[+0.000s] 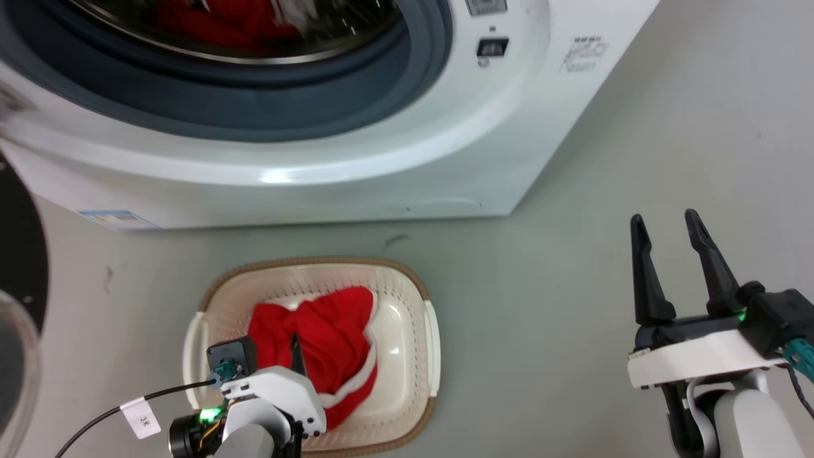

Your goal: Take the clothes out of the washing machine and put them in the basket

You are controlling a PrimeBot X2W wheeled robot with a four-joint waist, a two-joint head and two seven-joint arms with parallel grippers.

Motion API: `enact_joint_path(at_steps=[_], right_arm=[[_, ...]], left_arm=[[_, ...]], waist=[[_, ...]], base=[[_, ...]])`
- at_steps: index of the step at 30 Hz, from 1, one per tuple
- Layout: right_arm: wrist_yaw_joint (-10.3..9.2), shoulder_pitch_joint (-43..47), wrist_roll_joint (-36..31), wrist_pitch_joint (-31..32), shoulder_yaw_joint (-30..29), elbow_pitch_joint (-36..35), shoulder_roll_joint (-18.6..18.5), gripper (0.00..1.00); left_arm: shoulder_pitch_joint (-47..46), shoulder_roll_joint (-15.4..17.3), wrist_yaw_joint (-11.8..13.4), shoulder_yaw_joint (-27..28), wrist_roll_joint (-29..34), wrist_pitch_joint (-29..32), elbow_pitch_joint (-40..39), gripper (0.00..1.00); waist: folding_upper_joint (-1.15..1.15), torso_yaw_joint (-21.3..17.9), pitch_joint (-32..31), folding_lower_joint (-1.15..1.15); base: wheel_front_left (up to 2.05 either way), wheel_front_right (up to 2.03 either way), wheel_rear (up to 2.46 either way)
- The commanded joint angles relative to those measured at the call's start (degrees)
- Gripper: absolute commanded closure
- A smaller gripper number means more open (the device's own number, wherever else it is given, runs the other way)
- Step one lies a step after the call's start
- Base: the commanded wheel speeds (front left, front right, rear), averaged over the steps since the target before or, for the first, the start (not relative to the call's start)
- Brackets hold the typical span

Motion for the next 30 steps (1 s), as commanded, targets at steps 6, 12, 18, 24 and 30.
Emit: enact_joint_path(at_steps=[6, 12, 18, 24, 30], right_arm=[[-0.02, 3.6, 0.37, 1.71, -1.52, -2.06, -0.05, 0.0], [-0.02, 5.5, -0.02, 2.91, -2.82, -3.97, -0.05, 0.0], [-0.02, 7.0, 0.38, 3.86, -3.16, -5.4, -0.06, 0.0], [-0.02, 6.76, 0.51, 4.41, -2.5, -6.88, -0.05, 0.0], [-0.03, 5.17, 1.45, 4.39, -0.89, -7.92, -0.05, 0.0]], left_arm=[[3.88, 0.0, -0.47, 0.58, 4.3, -0.13, -11.22, 0.0], [5.04, 0.01, -0.65, 0.86, 6.71, -0.13, -20.4, 0.0], [2.04, 0.0, -1.13, 0.99, 9.86, -0.13, -24.95, 0.0], [-4.69, 0.02, -1.58, 0.17, 13.91, -0.13, -23.26, 0.0], [-14.98, 1.38, -2.7, 0.21, 16.43, -0.13, -15.27, 0.0]], waist=[[0.0, 3.42, -7.98, 0.0], [0.0, 5.1, -10.31, 0.0], [0.0, 5.91, -11.29, 0.0], [0.0, 5.84, -9.93, 0.0], [0.0, 4.11, -6.18, 0.0]], base=[[0.0, 0.0, 0.0], [0.0, 0.0, 0.0], [0.0, 0.0, 0.0], [0.0, 0.0, 0.0], [0.0, 0.0, 0.0]])
